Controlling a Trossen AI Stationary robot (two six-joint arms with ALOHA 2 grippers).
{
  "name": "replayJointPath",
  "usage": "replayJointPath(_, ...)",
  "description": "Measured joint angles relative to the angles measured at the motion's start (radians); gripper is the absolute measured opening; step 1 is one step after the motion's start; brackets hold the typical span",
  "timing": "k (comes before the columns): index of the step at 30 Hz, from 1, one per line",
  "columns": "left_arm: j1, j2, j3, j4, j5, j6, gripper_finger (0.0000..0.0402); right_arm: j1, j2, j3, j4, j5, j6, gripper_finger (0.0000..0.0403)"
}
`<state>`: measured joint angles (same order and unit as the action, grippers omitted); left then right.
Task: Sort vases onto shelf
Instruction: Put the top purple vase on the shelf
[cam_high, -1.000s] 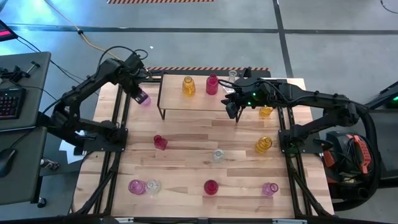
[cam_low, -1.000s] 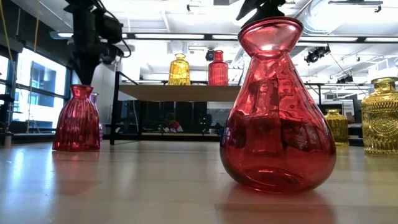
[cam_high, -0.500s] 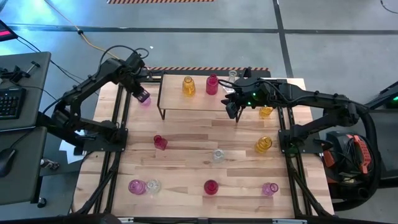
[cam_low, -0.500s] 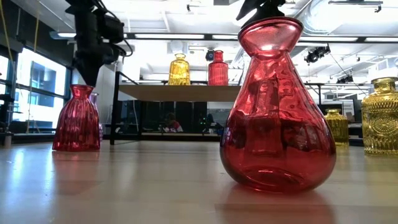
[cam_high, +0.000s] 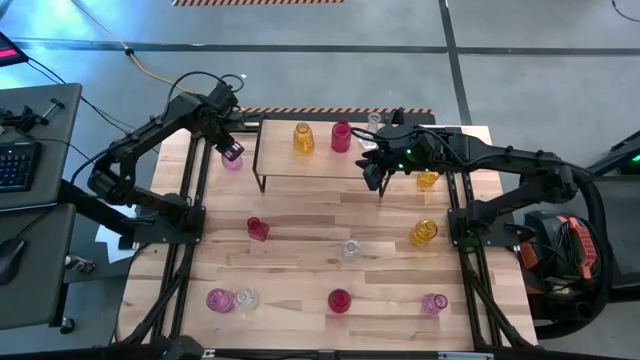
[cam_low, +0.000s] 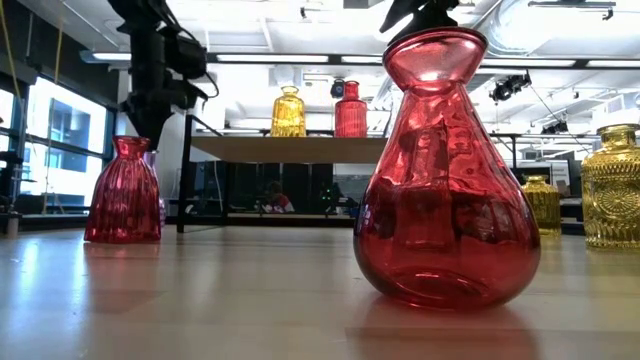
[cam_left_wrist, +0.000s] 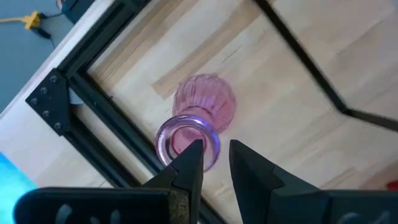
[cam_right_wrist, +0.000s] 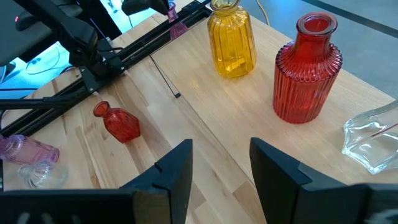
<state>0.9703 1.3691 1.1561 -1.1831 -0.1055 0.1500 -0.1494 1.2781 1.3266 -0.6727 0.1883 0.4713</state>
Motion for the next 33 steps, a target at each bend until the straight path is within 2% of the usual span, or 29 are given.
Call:
replayJointPath(11, 0.000, 0.050, 0.000, 0.001, -0.021, -0.007, 0.0067, 0.000, 0.000, 0.000, 0.000, 0.000, 0.000, 0.0140)
replayJointPath(17, 0.000, 0.062, 0.000, 0.002, -0.029, 0.001, 0.0037, 0.000, 0.000, 0.000, 0.000, 0.025, 0.000, 0.0140)
replayJointPath(21, 0.000, 0.061, 0.002, 0.000, -0.088, 0.020, 0.0016, 0.000, 0.000, 0.000, 0.000, 0.026, 0.000, 0.0140)
replayJointPath(25, -0.001, 0.062, 0.002, -0.003, -0.113, 0.037, 0.0014, 0.000, 0.000, 0.000, 0.000, 0.026, 0.000, 0.0140)
replayJointPath(33, -0.010, 0.018, 0.002, -0.039, -0.096, 0.047, 0.0012, 0.000, 0.000, 0.000, 0.000, 0.027, 0.000, 0.0140)
